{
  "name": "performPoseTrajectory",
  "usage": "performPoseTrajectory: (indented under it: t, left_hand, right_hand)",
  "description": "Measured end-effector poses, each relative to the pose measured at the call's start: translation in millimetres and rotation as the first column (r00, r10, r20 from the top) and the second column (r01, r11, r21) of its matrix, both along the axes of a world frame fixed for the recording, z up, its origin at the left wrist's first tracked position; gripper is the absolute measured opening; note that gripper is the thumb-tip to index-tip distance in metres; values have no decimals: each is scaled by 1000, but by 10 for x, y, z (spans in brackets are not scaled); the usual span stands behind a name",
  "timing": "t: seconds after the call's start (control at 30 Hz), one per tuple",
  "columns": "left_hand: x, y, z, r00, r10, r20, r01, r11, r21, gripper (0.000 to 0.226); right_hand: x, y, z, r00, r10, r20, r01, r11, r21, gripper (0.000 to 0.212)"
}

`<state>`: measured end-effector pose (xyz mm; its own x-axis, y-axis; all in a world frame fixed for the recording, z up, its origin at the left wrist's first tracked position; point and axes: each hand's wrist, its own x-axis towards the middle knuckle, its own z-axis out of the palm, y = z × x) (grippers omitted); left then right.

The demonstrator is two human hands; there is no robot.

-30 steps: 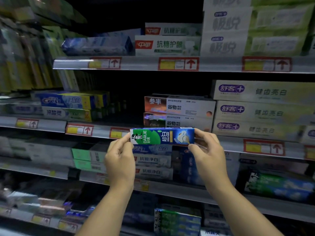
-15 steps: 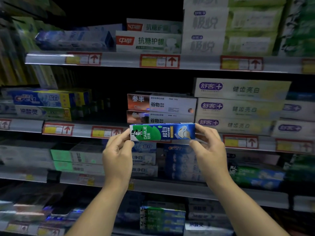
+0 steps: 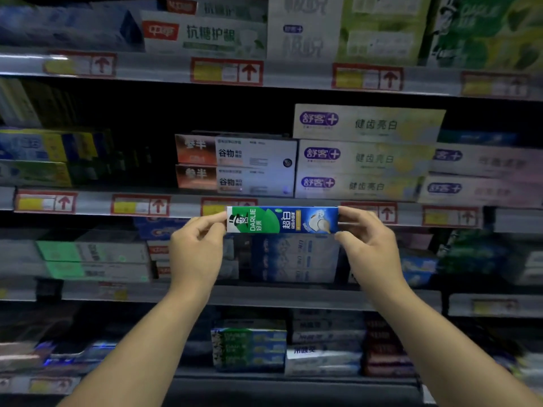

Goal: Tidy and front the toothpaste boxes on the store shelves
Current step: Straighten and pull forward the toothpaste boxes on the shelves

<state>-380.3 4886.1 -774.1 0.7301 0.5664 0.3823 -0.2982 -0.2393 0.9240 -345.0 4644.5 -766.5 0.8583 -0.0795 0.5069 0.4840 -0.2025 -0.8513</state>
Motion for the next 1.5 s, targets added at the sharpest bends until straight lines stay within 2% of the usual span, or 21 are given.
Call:
performPoseTrajectory:
  t: [0.17,0.37,0.57,0.73,0.87,0.97,1.5]
  left_hand:
    - [-67,76,-157,988,-59,-139,65,997,35,29]
    - [-81,162,-410,958,-120,-260,120,993,-16,32]
    - [-113,230,-469,944,-121,-308,121,992,-19,39]
    - [-53,318,-528,918,-101,-384,98,995,-26,25]
    - [-41,351,-613,878,-151,-455,159,987,-22,23]
    - [-17,286,-671,860,-207,-466,204,977,-58,23]
    - [336,-559,-684,860,-320,-397,336,941,-29,31]
  right_hand:
    - [-104,-136,-253,991,52,-124,-53,999,-1,41]
    - [-78,-99,-523,950,69,-304,-66,998,19,38]
    - [3,22,-636,922,50,-383,-63,998,-21,43]
    - [68,94,-759,911,27,-412,-27,1000,6,53]
    - [88,92,-870,888,-8,-461,6,1000,-5,52]
    - [98,47,-897,878,-43,-476,46,999,-6,49]
    - [231,-643,-874,812,-232,-536,318,945,72,37]
